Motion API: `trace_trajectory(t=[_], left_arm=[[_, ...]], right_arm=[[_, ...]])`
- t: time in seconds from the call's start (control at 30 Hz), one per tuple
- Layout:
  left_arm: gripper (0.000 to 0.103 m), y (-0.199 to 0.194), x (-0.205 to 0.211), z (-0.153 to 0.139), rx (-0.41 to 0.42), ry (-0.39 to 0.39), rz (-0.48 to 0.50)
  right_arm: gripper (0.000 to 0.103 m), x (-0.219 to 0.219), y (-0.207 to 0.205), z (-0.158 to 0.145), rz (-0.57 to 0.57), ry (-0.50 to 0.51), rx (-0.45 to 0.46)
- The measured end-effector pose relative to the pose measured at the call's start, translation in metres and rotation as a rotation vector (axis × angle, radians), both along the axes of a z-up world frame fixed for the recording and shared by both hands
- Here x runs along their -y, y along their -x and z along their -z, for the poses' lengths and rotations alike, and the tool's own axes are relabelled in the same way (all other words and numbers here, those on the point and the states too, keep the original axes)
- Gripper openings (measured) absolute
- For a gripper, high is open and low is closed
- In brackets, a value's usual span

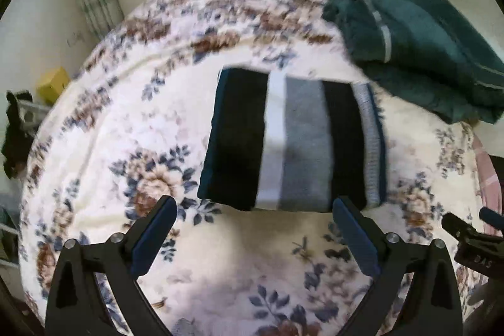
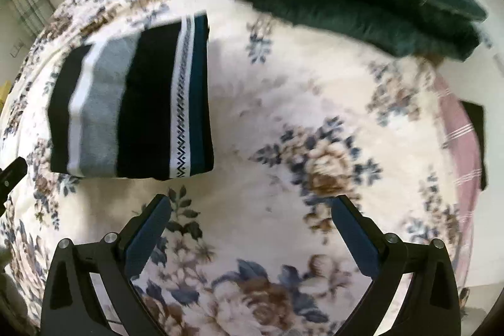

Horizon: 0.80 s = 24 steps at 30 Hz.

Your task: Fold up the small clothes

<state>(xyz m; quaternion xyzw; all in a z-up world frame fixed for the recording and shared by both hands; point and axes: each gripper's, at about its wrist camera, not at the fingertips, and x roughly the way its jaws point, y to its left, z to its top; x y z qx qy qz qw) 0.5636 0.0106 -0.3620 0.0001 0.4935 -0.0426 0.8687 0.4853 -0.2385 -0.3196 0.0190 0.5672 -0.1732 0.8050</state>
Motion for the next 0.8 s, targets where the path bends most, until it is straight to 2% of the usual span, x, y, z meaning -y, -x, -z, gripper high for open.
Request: trace_trajectory(t=[0.37, 0.53, 0.73, 0.8], left_arm=[[0.101, 0.104, 0.000, -0.157, 0.160, 0.023, 0.010], [0.101, 0.154, -0.002, -0.215, 0.214, 0.033, 0.001], [0.101, 0.211, -0.002, -0.275, 0.278, 0.054, 0.002], [0.101, 0.229, -0.001, -0.290, 0.305, 0.058, 0.004]], right_arm=[[0.103, -0.037, 0.113, -0.201, -0.050, 0.067, 0.194], [0.103, -0.055, 0.173, -0.289, -0.082, 0.094, 0.298], [0.103, -0.070, 0.245, -0.366, -0.099, 0.105, 0.392], [0.103, -0.075, 0.263, -0.383, -0.107, 0.109, 0.412]])
